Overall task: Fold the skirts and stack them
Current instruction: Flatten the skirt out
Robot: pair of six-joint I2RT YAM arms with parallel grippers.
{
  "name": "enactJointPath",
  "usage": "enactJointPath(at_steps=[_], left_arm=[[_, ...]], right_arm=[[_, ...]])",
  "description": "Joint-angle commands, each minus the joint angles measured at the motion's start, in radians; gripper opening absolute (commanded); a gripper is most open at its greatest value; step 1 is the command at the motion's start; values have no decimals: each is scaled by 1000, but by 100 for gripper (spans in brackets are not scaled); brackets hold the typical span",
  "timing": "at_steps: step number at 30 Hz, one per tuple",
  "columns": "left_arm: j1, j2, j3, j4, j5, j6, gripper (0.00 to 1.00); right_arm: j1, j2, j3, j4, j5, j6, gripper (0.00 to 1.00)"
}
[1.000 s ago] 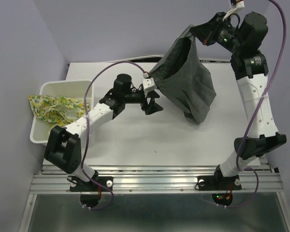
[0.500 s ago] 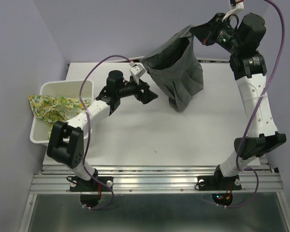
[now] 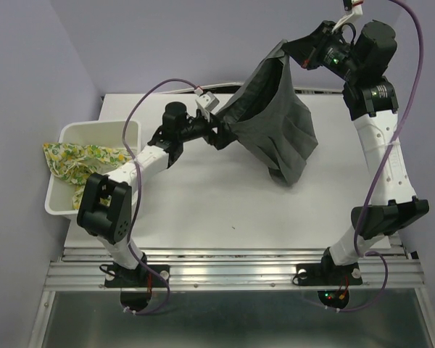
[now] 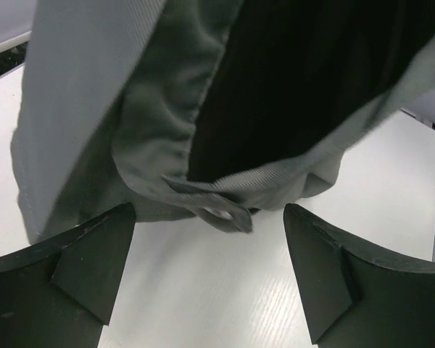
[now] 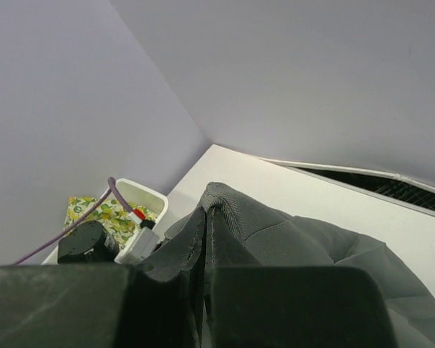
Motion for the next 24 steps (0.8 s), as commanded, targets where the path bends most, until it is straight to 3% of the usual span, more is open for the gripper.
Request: enactJointPath(at_steps=[1,7,8,13,17,20,24], left_arm=[[-5,23,77,106,27,-37,95],[-22,40,127,192,155,-118,87],[-29,39,137,197,193,-127,76],[-19,-6,137,196,198,-166,43],[30,-61,132,94,171,-144,0],[63,-119,141,-10,125,-51,0],[67,-153,244,-214,111,-51,0]], right_arm=[[-6,-36,16,106,-13,28,1],[-6,-28,30,107,24,24,1],[-6,-26,28,107,30,16,1],[-6,-20,48,84,170,-30,1],[-28,-17,74,46,357,-76,1],[-28,-23,60,26,476,-126,1],[-37,-5,47,-34,648,-194,1]])
